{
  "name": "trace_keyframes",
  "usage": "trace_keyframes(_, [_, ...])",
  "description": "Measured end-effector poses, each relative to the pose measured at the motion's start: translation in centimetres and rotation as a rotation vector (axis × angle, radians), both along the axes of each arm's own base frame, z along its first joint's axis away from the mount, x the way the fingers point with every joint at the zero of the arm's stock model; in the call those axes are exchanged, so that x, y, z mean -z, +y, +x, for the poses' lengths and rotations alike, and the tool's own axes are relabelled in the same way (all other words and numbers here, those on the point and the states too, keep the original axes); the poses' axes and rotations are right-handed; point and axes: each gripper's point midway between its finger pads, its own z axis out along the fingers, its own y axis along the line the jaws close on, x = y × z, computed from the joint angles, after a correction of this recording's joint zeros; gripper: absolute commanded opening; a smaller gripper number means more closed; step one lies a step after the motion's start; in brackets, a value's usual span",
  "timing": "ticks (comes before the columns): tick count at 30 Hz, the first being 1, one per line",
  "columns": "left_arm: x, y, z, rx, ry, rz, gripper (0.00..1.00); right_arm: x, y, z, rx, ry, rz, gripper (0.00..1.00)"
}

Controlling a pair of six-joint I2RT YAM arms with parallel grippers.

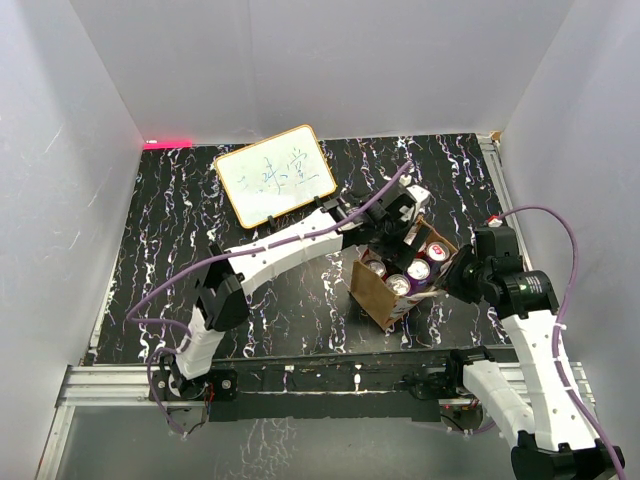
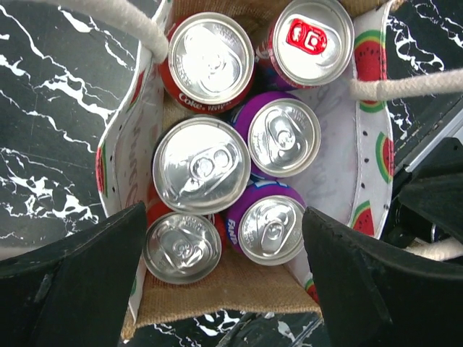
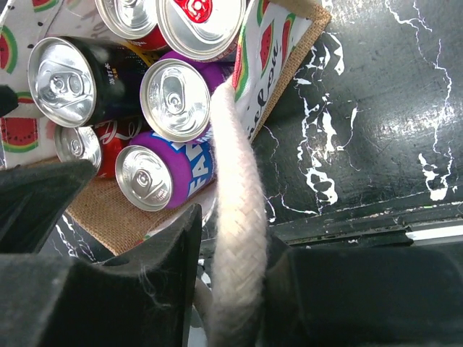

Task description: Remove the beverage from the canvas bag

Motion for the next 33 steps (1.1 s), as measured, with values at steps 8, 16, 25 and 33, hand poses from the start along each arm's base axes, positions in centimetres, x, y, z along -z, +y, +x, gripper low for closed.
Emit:
trace_keyframes(8, [3.0, -1.2, 1.4, -0.022, -0.007, 0.047, 0.81, -0.2, -0.2, 0.1, -0.040, -0.015, -0.027, 0.21])
trace_keyframes(16, [4.9, -1.0, 2.4, -0.063, -0.057, 0.121, 0.74, -0.1, -0.6, 0.1, -0.052, -0.021, -0.060, 0.21])
trace_keyframes(25, [4.6, -1.1, 3.1, -0.081, -0.128, 0.151, 0.56, -0.5, -0.8, 0.3, -0.062, -0.055, -0.078, 0.25])
trace_keyframes(33, [3.6, -1.5, 3.2, -0.074, -0.129, 0.168, 0.19, -0.9, -1.0, 0.5, -0.062, -0.083, -0.086, 0.26])
